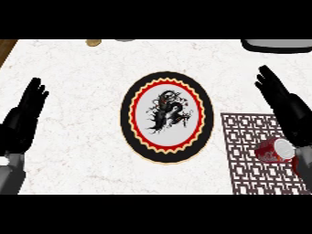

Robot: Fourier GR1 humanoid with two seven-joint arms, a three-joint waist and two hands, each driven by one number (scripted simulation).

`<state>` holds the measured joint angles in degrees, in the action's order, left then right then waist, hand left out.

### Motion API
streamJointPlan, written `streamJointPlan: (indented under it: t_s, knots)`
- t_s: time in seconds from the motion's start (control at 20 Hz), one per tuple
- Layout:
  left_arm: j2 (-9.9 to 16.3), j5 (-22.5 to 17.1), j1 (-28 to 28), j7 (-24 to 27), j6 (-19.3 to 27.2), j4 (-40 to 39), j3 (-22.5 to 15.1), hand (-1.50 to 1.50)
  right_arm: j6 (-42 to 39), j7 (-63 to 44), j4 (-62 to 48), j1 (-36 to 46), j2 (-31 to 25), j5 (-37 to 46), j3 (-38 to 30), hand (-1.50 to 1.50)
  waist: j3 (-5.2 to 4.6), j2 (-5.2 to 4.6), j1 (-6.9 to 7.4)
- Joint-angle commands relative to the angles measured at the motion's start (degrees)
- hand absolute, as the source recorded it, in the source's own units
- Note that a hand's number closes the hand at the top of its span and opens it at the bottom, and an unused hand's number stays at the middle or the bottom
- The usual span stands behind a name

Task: Pick the can from the placemat and place it in the plate

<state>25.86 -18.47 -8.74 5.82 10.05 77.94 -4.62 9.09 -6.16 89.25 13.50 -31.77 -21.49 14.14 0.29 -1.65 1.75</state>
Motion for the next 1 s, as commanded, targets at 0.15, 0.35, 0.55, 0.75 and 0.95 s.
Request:
streamJointPlan:
  t_s: [0.15,0.35,0.55,0.75,0.95]
  knots:
    - [0.43,1.23,0.26,-5.05,-0.01,1.01,-1.15,0.0,-24.61,14.34,-8.97,-0.2,-3.81,-12.51,-8.43,1.5,-0.05,1.4,-1.44]
    - [-1.14,1.77,1.59,-5.23,-0.03,-1.33,-3.12,0.0,-19.86,18.46,-4.99,4.23,-21.44,12.81,-6.4,1.5,-1.02,2.06,-2.55]
    - [-3.46,3.03,-0.78,-10.04,2.68,1.29,-5.36,0.0,-23.82,40.57,-22.46,-7.9,-3.88,-3.66,-15.85,-1.5,0.17,1.18,-2.22]
    - [-2.01,2.58,-1.69,-9.93,0.51,0.01,-3.58,0.0,-32.14,54.61,-32.36,-7.12,-7.49,9.05,-10.66,-1.5,-0.07,1.24,-0.75]
    - [-2.33,2.77,-0.49,-9.71,-0.67,-0.43,-3.59,0.0,-31.56,61.74,-37.74,-6.33,-13.44,16.49,-10.69,-1.5,-0.17,1.44,-1.0]
